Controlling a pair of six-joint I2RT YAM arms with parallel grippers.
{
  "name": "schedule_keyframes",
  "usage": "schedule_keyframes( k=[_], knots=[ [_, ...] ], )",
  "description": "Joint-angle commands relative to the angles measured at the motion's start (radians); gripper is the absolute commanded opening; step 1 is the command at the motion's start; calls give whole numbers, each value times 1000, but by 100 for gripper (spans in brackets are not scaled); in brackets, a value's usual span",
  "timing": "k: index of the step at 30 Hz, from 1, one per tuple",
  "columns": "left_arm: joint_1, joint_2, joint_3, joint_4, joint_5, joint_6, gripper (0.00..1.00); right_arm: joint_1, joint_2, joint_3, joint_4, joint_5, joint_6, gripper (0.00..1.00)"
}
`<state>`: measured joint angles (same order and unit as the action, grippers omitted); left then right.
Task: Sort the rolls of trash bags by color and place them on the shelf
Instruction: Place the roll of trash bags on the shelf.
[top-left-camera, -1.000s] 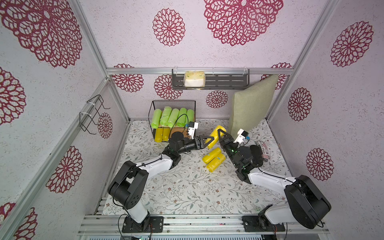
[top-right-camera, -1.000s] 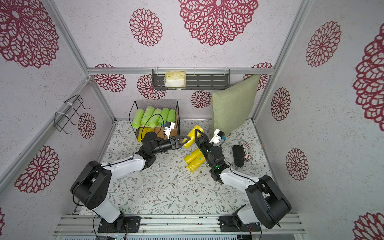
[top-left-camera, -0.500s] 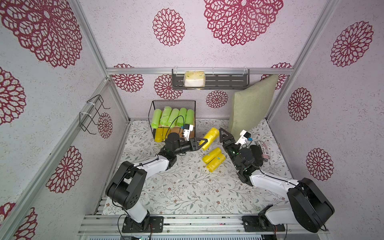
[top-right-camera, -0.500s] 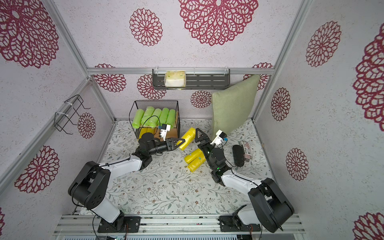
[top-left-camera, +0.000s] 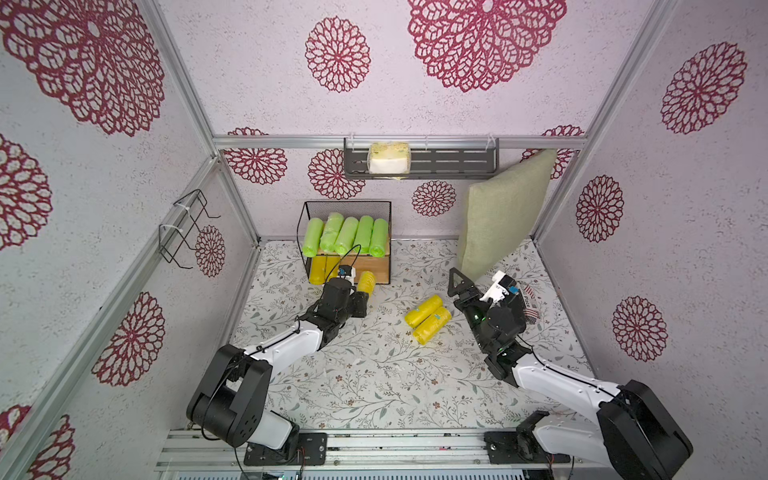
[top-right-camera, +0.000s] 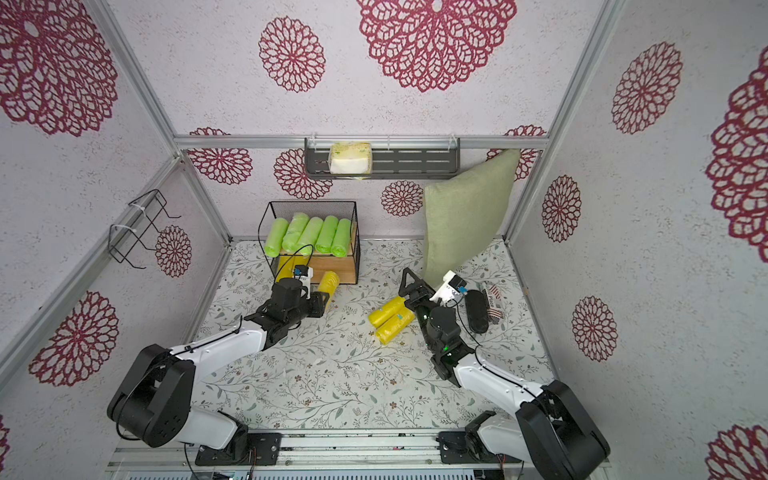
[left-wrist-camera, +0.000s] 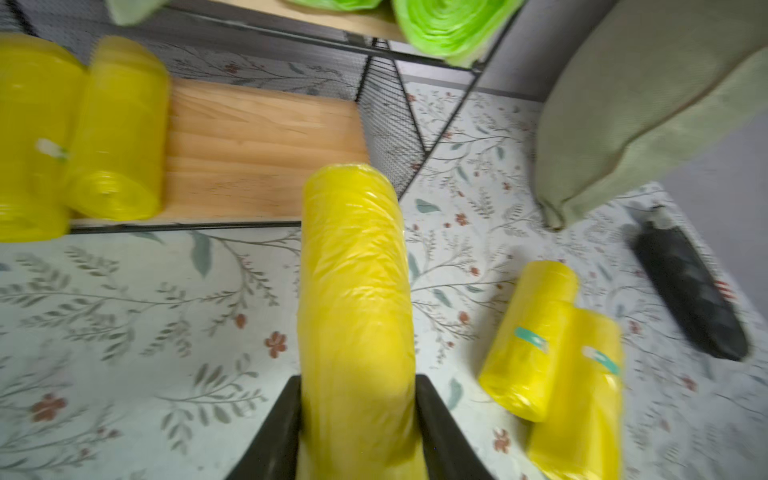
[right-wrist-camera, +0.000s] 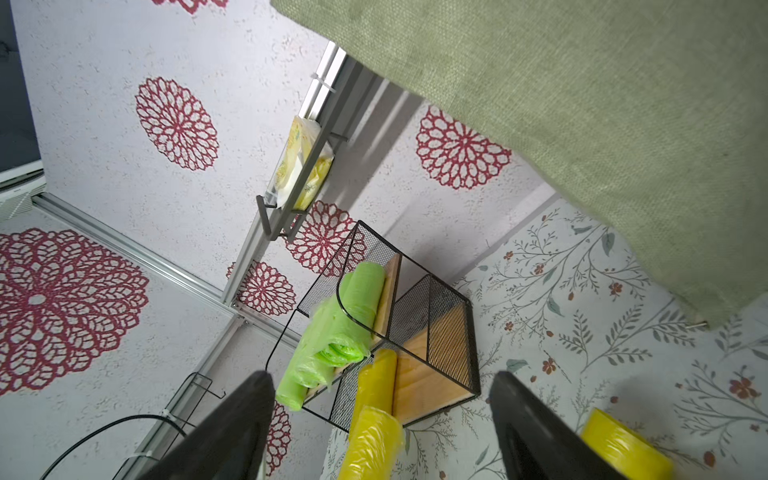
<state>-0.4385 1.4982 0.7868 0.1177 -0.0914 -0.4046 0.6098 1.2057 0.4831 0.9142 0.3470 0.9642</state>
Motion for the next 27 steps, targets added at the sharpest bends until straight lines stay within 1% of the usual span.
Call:
schedule_keyframes(
  k=[1, 7, 10, 16, 27],
  knots=[
    [-2, 52, 53, -5, -202, 104, 27, 2, 13, 8, 15, -1, -17, 86],
    [-2, 194, 155, 14, -335, 222, 28, 1, 27, 6, 6, -23, -4, 86],
    [-2, 243, 183, 29, -380, 270, 29, 0, 22, 6, -8, -23, -9, 86],
    [-2, 336, 247, 49, -433, 333, 33, -4, 40, 8, -1, -36, -4, 86],
    [-2, 438, 323, 82, -486, 434, 39, -7, 96, 25, 12, -84, 21, 86]
  ],
)
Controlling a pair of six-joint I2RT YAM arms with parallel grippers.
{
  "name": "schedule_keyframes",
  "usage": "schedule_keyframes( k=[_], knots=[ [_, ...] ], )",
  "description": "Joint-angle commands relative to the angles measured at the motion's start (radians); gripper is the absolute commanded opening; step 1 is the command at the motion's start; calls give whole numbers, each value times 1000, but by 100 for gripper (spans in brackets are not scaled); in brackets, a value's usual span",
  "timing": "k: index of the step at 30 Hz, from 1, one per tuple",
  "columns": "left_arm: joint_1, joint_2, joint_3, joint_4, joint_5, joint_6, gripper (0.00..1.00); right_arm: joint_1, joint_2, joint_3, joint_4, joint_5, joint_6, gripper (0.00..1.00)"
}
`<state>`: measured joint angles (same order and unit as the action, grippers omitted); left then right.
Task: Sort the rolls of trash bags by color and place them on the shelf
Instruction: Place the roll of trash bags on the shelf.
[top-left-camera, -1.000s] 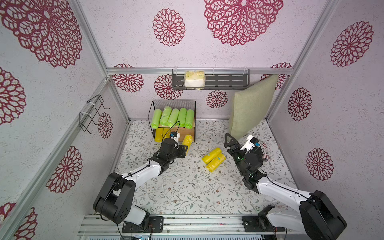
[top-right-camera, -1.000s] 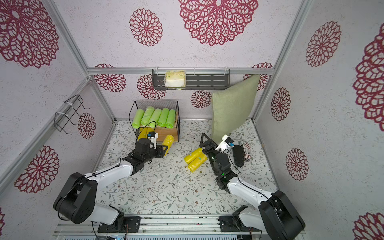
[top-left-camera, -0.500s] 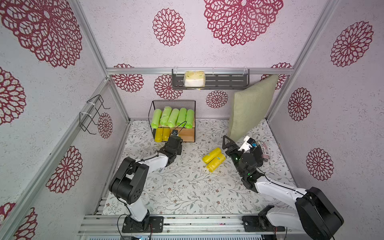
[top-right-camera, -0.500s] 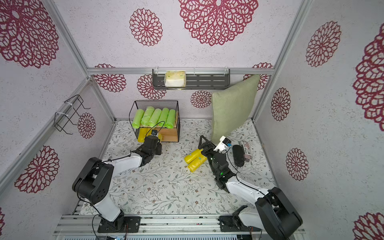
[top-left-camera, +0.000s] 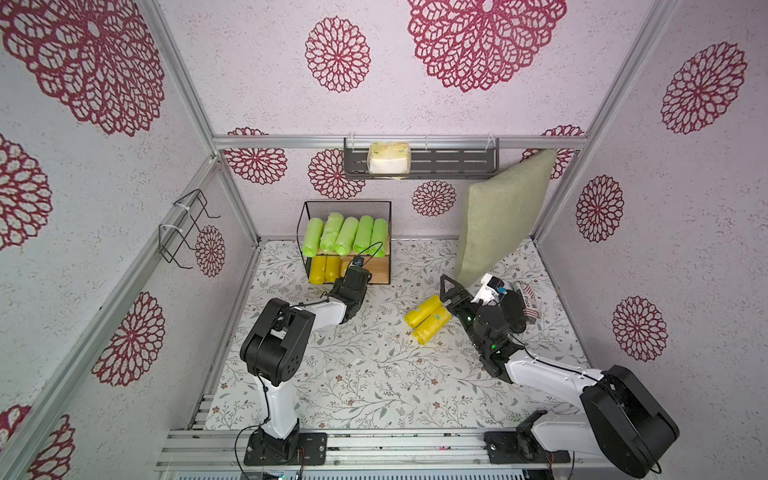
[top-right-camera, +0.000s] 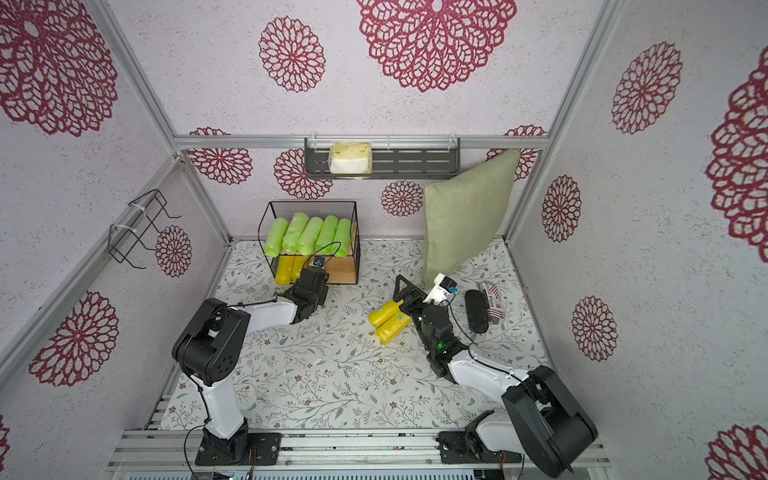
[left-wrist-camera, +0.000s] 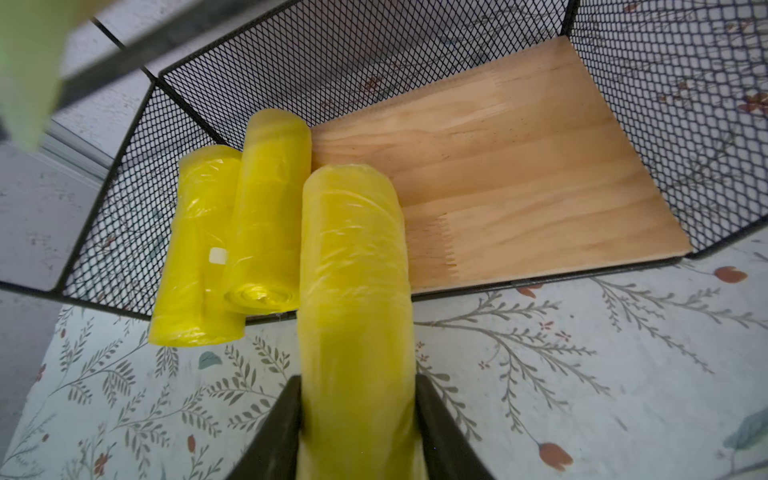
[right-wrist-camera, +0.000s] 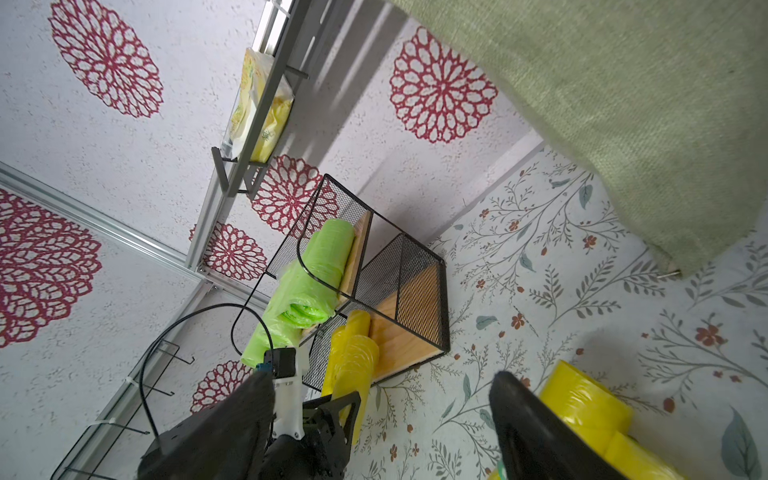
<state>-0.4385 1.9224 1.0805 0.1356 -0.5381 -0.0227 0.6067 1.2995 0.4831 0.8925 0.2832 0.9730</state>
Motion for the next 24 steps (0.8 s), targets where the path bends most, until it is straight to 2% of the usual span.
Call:
schedule_keyframes(
  k=[1, 15, 24],
  knots=[
    [-2, 21, 35, 68, -42, 64, 39, -4, 6, 27, 33, -22, 12, 86],
    [-1, 120, 142, -45, -109, 42, 53, -4, 4, 31, 19, -28, 15, 86],
    [-4, 151, 149, -60, -120, 23, 58, -5, 4, 31, 16, -28, 14, 86]
  ],
)
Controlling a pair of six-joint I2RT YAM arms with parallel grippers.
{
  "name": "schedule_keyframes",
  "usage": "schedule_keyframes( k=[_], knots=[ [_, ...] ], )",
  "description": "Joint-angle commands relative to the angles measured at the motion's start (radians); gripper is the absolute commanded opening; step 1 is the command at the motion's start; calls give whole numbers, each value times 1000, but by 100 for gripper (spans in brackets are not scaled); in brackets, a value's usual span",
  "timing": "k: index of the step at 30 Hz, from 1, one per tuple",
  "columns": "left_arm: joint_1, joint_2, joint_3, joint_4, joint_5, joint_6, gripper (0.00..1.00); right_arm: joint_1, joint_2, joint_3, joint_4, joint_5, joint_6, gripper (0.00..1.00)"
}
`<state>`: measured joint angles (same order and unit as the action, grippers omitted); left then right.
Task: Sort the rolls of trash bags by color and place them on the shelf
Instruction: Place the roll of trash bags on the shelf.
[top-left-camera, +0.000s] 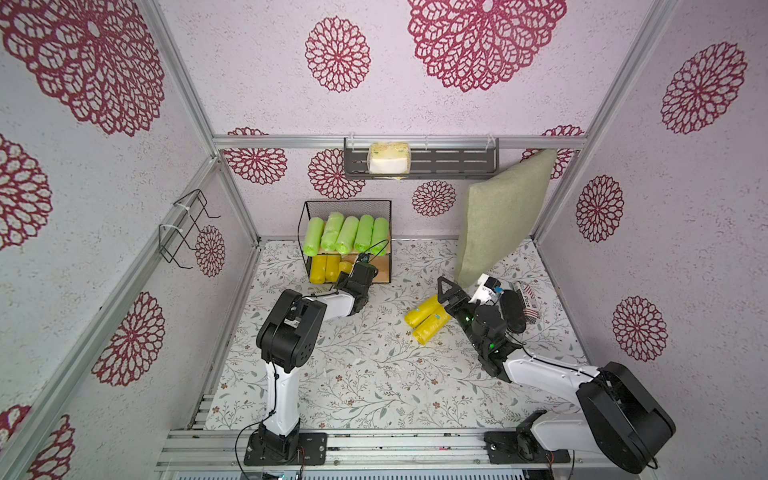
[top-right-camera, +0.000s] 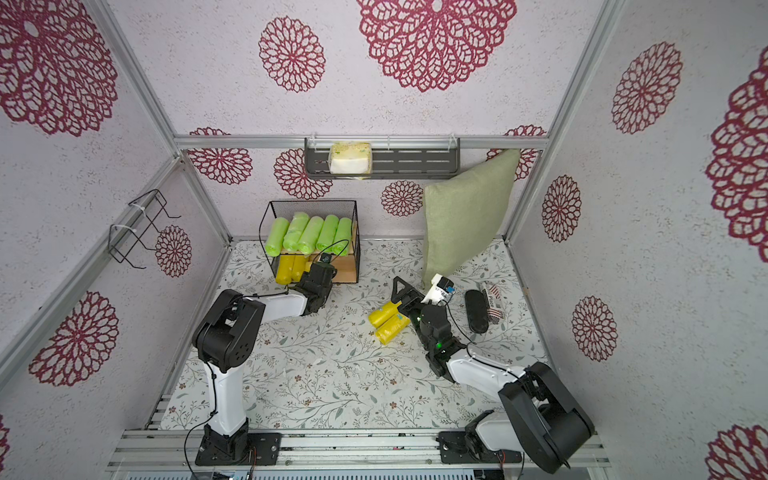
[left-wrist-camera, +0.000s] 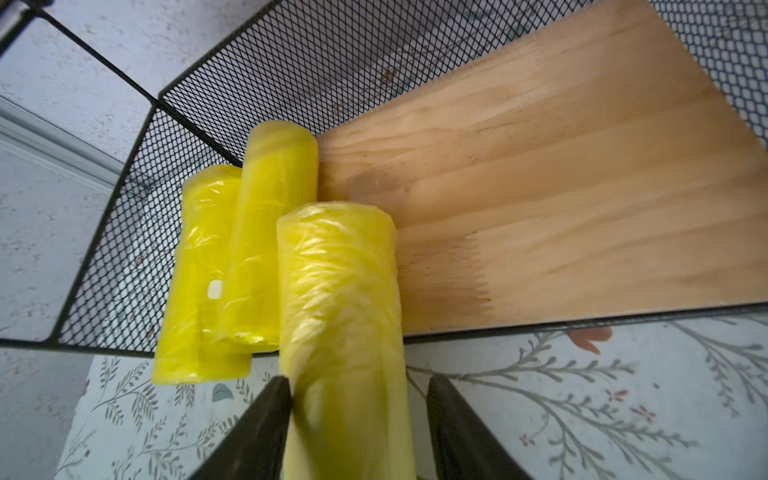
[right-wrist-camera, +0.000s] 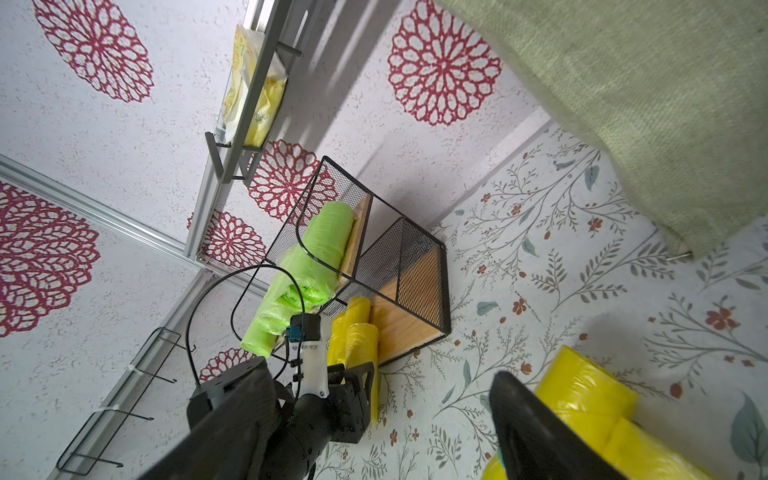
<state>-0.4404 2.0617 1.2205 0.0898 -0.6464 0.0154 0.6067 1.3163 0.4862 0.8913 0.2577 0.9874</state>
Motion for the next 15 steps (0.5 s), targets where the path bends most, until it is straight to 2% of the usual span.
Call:
schedule_keyframes(
  k=[1, 8, 12, 15],
  knots=[
    [-2, 6, 5, -14, -15, -14, 59, -5, -12, 29, 17, -3, 0, 86],
    [-7, -87, -42, -27, -4, -71, 67, -4, 3, 28, 18, -18, 25, 85],
    [-9, -178, -84, -42, 40, -130, 73, -3, -2, 19, 14, -17, 30, 85],
    [-9, -229, -109, -75, 73, -179, 74, -2, -11, 17, 11, -12, 25, 85]
  ],
)
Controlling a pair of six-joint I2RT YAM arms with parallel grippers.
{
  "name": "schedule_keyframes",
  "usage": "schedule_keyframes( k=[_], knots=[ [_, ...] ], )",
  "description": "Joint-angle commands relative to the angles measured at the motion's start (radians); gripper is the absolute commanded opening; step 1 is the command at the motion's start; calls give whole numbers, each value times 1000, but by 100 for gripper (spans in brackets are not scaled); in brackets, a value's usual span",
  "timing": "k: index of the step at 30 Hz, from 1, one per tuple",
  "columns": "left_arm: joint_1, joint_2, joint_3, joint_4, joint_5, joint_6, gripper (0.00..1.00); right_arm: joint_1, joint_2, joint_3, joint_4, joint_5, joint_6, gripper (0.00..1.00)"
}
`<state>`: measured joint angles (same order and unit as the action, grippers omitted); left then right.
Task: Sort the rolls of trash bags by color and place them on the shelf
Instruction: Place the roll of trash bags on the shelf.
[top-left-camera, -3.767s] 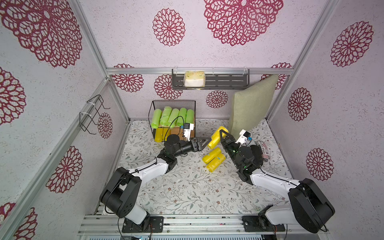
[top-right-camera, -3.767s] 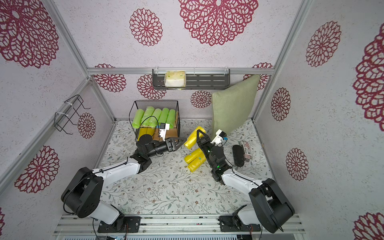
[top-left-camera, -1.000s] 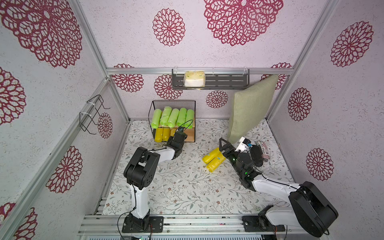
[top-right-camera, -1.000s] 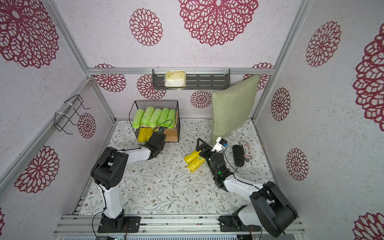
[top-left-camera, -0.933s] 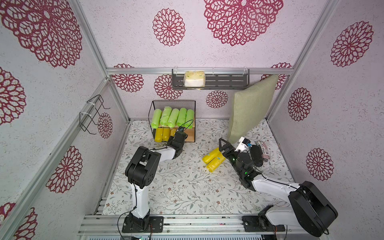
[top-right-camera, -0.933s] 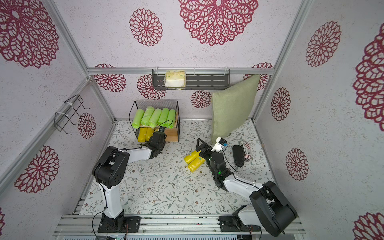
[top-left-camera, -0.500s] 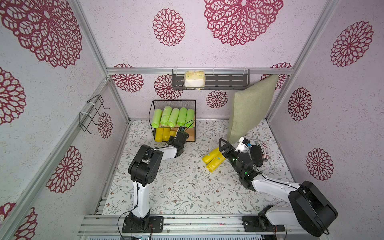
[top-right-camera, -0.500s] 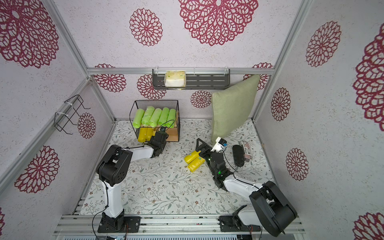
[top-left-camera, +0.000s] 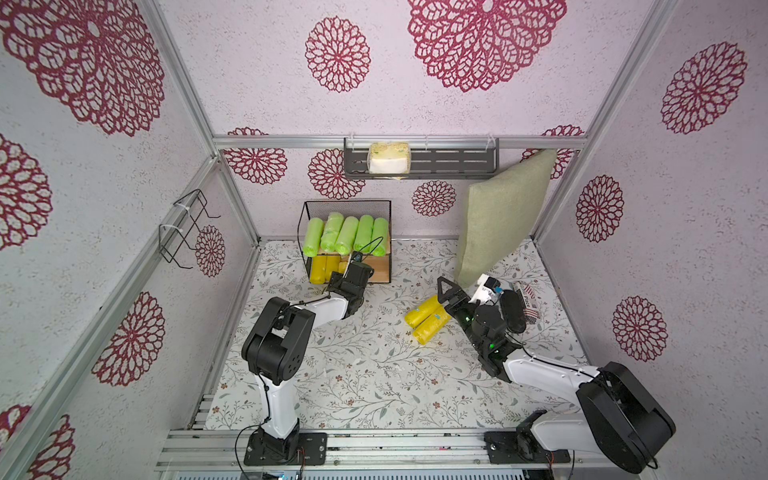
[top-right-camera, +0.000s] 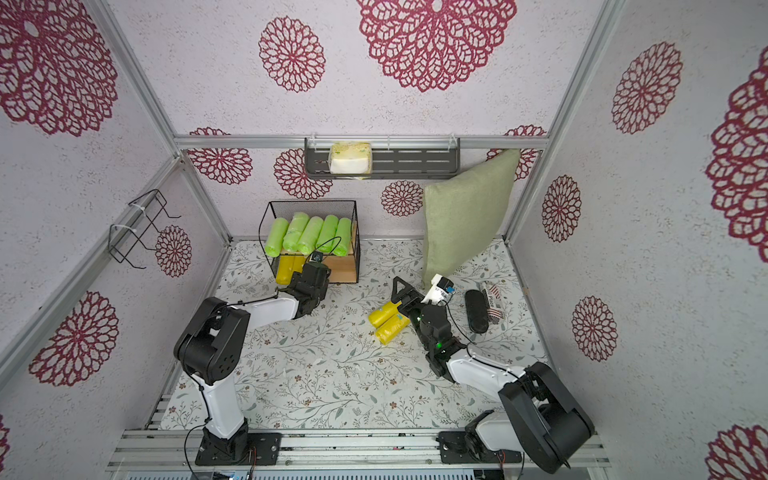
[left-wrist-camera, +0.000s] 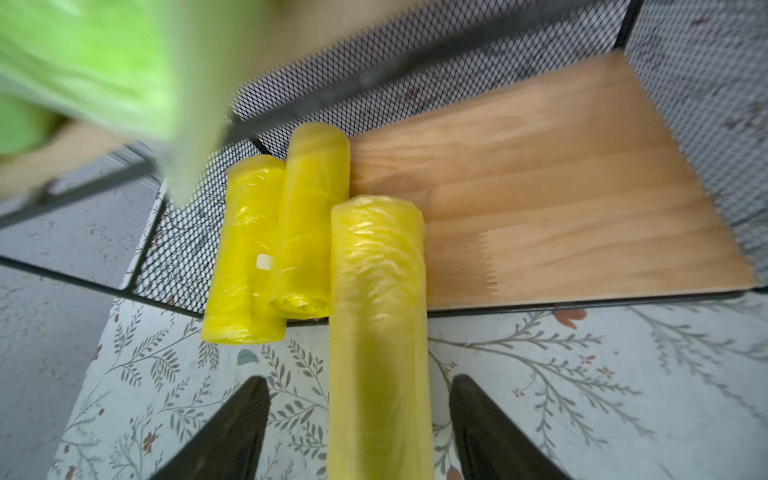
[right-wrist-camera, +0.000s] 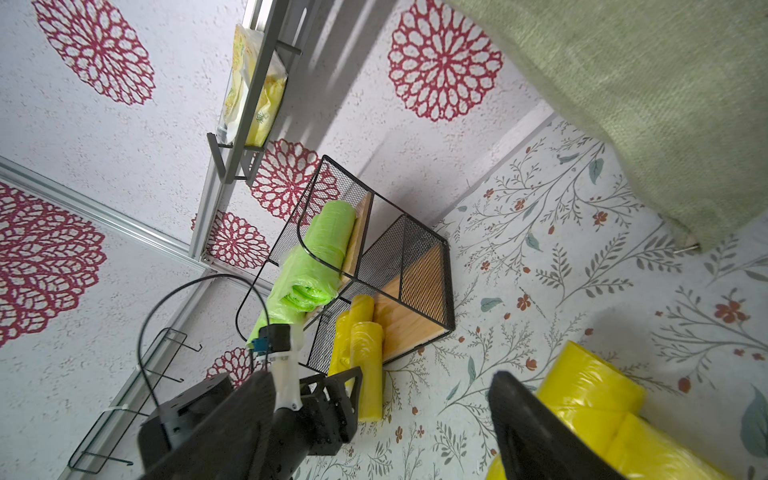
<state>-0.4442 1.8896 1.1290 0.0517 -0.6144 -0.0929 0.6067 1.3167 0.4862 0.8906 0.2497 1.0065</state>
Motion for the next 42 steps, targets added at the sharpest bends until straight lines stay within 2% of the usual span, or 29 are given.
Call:
schedule_keyframes(
  k=[1, 5, 9, 13, 20, 25, 28, 35, 42],
  knots=[
    [-5, -79, -33, -49, 61, -88, 74, -2, -16, 17, 10, -3, 5, 85],
    [3, -173, -127, -79, 181, -176, 71, -2, -26, 15, -4, 5, -8, 85],
    [48, -245, -249, -58, 347, -290, 53, -2, -23, 5, 2, 8, -7, 85],
    [98, -238, -310, 13, 473, -349, 37, -2, 3, 4, 25, -5, 7, 85],
    [145, -119, -252, 38, 474, -369, 23, -2, 3, 2, 23, -11, 14, 85],
    [159, -76, -242, 150, 488, -363, 21, -2, -14, -3, 6, 3, 5, 85],
    [160, -55, -237, 221, 456, -361, 22, -2, -10, -3, 10, 0, 10, 85],
    [165, -1, -169, 251, 380, -344, 23, -2, 5, 0, 17, -6, 14, 85],
    [168, 12, -137, 274, 357, -369, 29, -2, 10, 0, 14, -7, 14, 85]
  ],
)
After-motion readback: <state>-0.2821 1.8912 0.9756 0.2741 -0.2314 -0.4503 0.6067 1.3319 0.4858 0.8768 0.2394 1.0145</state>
